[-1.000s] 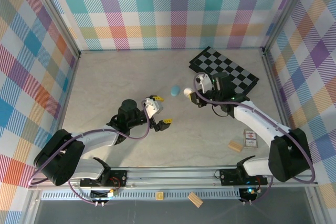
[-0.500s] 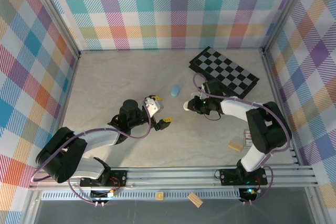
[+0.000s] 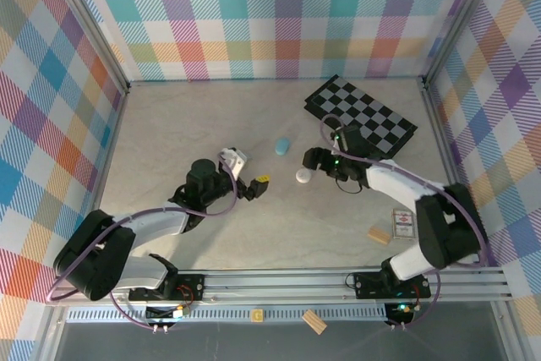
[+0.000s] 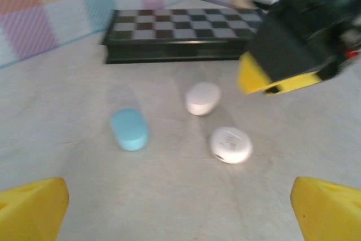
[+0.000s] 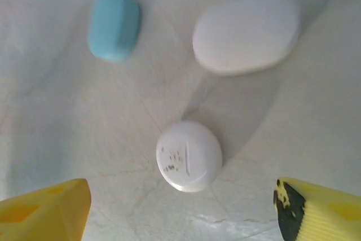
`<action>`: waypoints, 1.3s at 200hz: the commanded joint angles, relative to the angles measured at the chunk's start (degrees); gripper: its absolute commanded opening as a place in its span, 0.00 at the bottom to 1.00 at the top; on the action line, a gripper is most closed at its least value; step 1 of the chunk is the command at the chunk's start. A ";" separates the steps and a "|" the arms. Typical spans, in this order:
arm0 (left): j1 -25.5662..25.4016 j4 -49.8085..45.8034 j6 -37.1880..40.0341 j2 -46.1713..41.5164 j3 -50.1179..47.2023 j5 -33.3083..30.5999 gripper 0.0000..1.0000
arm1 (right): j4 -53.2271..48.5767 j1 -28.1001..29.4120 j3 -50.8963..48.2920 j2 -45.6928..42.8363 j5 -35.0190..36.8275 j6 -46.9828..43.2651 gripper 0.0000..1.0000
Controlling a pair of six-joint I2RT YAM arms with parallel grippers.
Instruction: Insert wireless bluetooth earbuds into charging case
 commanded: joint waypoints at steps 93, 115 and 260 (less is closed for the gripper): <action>19.66 0.37 -4.80 -11.53 -10.31 -22.91 1.00 | 32.03 -15.59 -17.13 -9.14 18.67 -30.46 0.99; 22.55 7.18 -6.19 -5.34 -10.90 -21.34 1.00 | 40.09 -18.90 -19.94 -7.50 16.33 -32.90 0.99; 27.61 8.93 -9.72 16.20 -1.09 -18.68 1.00 | 47.60 -23.62 -20.75 3.07 3.75 -31.88 0.99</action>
